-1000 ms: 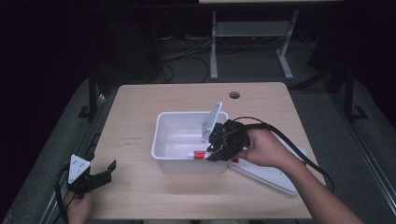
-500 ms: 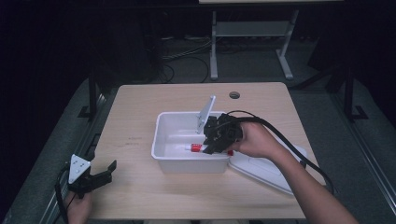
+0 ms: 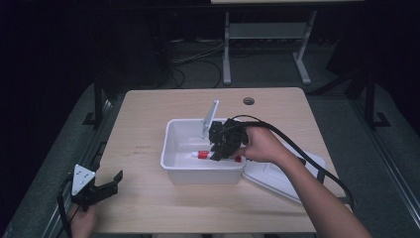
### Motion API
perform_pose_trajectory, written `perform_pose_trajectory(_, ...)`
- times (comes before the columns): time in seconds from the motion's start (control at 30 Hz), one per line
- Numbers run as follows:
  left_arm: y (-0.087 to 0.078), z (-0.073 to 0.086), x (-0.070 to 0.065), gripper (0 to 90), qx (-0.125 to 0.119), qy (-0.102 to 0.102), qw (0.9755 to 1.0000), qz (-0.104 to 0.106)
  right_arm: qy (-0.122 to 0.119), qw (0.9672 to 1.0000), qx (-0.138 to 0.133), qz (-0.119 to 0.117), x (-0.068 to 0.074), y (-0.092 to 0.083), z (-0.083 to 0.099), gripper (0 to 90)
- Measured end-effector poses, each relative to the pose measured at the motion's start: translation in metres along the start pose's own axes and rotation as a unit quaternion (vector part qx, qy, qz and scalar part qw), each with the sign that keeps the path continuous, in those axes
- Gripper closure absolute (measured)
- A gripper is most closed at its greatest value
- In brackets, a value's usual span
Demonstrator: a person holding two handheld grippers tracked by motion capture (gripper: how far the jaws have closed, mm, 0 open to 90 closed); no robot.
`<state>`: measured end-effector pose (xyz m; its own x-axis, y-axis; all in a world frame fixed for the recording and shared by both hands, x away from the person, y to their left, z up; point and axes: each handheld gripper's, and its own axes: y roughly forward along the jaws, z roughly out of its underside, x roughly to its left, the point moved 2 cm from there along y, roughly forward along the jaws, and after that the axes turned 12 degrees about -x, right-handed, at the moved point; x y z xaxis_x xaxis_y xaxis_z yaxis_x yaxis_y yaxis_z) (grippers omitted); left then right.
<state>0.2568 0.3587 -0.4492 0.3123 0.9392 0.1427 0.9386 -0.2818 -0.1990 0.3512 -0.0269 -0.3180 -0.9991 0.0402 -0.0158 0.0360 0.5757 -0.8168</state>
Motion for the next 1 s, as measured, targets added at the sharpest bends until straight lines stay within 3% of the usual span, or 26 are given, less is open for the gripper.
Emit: perform_pose_trajectory(1.0, -0.001, 0.000, 0.000, 14.9, 0.002, 0.000, 1.0000, 0.000, 0.025, 0.9995, 0.008, -0.016, -0.018, 0.033, 0.013, 71.9)
